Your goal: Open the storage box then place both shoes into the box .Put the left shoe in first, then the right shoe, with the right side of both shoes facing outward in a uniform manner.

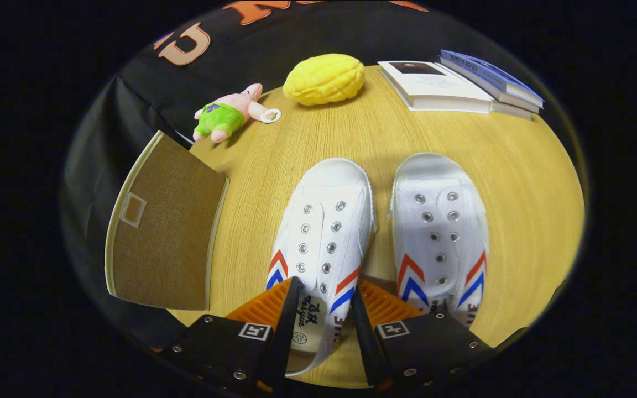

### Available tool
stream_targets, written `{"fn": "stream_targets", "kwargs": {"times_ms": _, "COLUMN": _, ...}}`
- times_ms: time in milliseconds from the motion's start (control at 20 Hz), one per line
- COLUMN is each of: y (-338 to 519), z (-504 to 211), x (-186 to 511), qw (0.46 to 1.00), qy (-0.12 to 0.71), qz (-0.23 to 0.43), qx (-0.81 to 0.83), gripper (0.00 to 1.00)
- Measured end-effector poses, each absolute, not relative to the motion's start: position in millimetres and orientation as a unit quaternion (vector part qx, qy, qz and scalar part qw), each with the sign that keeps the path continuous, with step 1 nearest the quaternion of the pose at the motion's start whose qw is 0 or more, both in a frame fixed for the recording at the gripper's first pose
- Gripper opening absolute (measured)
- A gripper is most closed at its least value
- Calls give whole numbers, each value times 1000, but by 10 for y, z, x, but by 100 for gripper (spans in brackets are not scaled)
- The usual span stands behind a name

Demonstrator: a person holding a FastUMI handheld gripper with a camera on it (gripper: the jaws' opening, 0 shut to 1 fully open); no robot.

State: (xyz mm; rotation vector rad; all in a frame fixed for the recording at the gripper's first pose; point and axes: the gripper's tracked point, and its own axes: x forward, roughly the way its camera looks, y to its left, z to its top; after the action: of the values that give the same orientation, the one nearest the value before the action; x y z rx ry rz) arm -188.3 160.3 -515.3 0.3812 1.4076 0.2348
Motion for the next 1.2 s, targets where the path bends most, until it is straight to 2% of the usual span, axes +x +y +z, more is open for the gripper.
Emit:
{"fn": "stream_targets", "kwargs": {"times_ms": 100, "y": 1576, "z": -5135, "x": -1874, "qw": 737, "qy": 638, "qz": 107, "qx": 197, "gripper": 51}}
{"fn": "stream_targets", "kwargs": {"times_ms": 200, "y": 1521, "z": -5093, "x": -1881, "qw": 735, "qy": 634, "qz": 79, "qx": 227, "gripper": 30}}
{"fn": "stream_targets", "kwargs": {"times_ms": 250, "y": 1512, "z": -5108, "x": -1867, "qw": 733, "qy": 633, "qz": 76, "qx": 234, "gripper": 14}}
{"fn": "stream_targets", "kwargs": {"times_ms": 350, "y": 1525, "z": -5064, "x": -1840, "qw": 733, "qy": 633, "qz": 63, "qx": 241, "gripper": 6}}
{"fn": "stream_targets", "kwargs": {"times_ms": 650, "y": 1801, "z": -4514, "x": -1520, "qw": 733, "qy": 604, "qz": 72, "qx": 303, "gripper": 4}}
{"fn": "stream_targets", "kwargs": {"times_ms": 900, "y": 2050, "z": -3991, "x": -1084, "qw": 755, "qy": 578, "qz": 88, "qx": 298, "gripper": 4}}
{"fn": "stream_targets", "kwargs": {"times_ms": 1200, "y": 2760, "z": -3386, "x": -833, "qw": 754, "qy": 559, "qz": 151, "qx": 309, "gripper": 4}}
